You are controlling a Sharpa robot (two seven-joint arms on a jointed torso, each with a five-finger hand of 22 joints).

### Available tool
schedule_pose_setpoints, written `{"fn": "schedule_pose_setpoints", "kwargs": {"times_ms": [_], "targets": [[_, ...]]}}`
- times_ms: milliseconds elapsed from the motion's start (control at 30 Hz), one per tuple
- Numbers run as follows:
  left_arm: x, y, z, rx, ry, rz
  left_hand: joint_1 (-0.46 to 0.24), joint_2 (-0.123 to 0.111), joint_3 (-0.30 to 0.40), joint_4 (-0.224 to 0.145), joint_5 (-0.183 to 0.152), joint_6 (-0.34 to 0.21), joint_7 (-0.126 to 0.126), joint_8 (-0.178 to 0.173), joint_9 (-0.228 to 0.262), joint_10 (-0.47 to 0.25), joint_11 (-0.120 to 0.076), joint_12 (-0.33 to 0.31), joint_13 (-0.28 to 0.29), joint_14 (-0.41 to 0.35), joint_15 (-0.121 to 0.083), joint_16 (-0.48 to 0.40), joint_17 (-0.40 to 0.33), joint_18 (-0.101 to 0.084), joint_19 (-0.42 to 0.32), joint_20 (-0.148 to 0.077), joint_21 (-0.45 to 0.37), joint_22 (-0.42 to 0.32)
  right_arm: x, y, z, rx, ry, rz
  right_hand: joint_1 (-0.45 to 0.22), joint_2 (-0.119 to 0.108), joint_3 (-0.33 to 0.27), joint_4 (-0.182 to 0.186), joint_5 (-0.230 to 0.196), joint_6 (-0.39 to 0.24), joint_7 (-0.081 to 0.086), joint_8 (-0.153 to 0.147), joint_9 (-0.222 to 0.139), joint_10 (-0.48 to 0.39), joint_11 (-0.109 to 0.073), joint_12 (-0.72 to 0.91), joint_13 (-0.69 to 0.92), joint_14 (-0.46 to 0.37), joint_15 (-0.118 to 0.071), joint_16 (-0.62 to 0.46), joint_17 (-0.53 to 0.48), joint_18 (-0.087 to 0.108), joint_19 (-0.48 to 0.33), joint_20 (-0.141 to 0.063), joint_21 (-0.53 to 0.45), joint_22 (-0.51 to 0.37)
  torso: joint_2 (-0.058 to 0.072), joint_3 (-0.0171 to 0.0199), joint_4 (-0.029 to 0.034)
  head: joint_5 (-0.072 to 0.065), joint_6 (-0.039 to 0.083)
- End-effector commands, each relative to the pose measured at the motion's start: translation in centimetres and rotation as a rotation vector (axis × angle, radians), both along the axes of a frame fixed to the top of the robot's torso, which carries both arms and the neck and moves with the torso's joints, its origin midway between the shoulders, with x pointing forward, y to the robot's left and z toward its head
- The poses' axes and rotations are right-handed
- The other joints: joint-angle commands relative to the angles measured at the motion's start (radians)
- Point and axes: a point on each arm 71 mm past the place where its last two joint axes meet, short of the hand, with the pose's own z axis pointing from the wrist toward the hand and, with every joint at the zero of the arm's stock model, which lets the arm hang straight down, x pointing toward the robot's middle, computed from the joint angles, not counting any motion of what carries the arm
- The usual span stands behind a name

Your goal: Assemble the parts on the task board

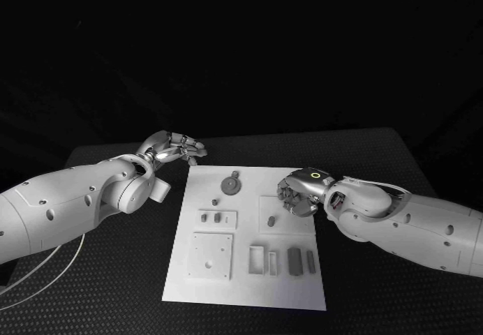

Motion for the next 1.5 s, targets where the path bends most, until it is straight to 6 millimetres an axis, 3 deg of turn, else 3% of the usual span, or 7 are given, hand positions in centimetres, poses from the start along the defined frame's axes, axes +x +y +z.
{"fn": "schedule_pose_setpoints", "kwargs": {"times_ms": [33, 700, 833, 1200, 1500], "targets": [[0.0, -0.1, 0.1, -0.011, -0.002, -0.003, -0.009, 0.005, -0.006, -0.001, -0.005, 0.001, -0.004, 0.004, -0.001, 0.005, 0.001, 0.002, -0.002, 0.007, -0.002, -0.005, 0.002, 0.011, 0.008, 0.002, -0.007, 0.0, -0.7, 0.1, -1.8, -0.116, 0.033, 0.017, 0.009, 0.0, 0.008, -0.002, -0.006, 0.008, -0.001, 0.004, 0.002, 0.01, -0.001, -0.006, 0.004, 0.008, -0.001, 0.005, 0.006, 0.016, 0.008, -0.002, 0.005, 0.002, 0.0, 0.0, 0.0011, -0.001, -0.002], [-0.1, 0.0, 0.1, -0.01, -0.001, -0.002, -0.007, 0.005, -0.009, -0.002, -0.005, 0.0, -0.004, 0.004, -0.002, 0.004, 0.002, 0.001, -0.007, 0.015, -0.005, -0.002, 0.01, 0.011, 0.013, -0.001, -0.007, 0.002, -1.2, 0.2, -2.6, -0.174, 0.027, 0.026, 0.027, -0.01, 0.028, -0.023, -0.005, 0.026, -0.008, 0.009, 0.009, 0.008, 0.0, -0.019, 0.025, 0.004, -0.001, 0.0, 0.031, 0.016, 0.003, -0.001, 0.004, 0.008, 0.0, -0.0003, 0.0004, -0.005, -0.009], [-0.1, 0.0, 0.1, -0.01, -0.001, -0.002, -0.006, 0.005, -0.009, -0.002, -0.005, 0.0, -0.004, 0.004, -0.003, 0.004, 0.002, 0.001, -0.008, 0.016, -0.006, -0.002, 0.012, 0.011, 0.014, -0.002, -0.007, 0.003, -1.4, 0.1, -2.9, -0.188, -0.005, 0.024, 0.055, 0.014, 0.05, -0.046, -0.004, 0.059, -0.02, 0.02, 0.017, 0.041, -0.014, -0.007, 0.05, 0.029, -0.011, 0.016, 0.054, 0.016, 0.031, -0.01, 0.021, 0.019, 0.0, -0.0004, 0.0001, -0.007, -0.01], [-0.1, -0.1, 0.1, -0.011, -0.005, -0.001, -0.004, 0.006, -0.01, -0.002, -0.005, 0.0, -0.004, 0.005, -0.003, 0.004, 0.002, 0.001, -0.01, 0.02, -0.007, 0.0, 0.017, 0.011, 0.018, -0.003, -0.007, 0.004, -1.5, 0.3, -2.8, -0.192, -0.031, 0.027, 0.045, 0.003, 0.096, -0.045, 0.008, 0.099, -0.035, 0.018, 0.032, 0.073, -0.031, -0.002, 0.118, 0.042, -0.03, 0.064, 0.096, 0.016, 0.069, -0.029, 0.047, 0.048, -0.001, 0.0001, 0.0004, -0.01, -0.012], [-0.1, -0.1, 0.1, -0.012, -0.004, -0.002, -0.003, 0.006, -0.012, -0.002, -0.005, 0.0, -0.004, 0.005, -0.004, 0.003, 0.002, 0.001, -0.012, 0.022, -0.008, 0.001, 0.02, 0.01, 0.02, -0.004, -0.007, 0.005, -1.5, 0.4, -2.8, -0.186, -0.03, 0.025, 0.028, 0.001, 0.103, -0.051, 0.039, 0.107, -0.037, 0.014, 0.043, 0.076, -0.034, -0.006, 0.15, 0.044, -0.033, 0.074, 0.103, 0.016, 0.077, -0.033, 0.05, 0.056, 0.0, -0.0001, -0.0001, -0.009, -0.012]]}}
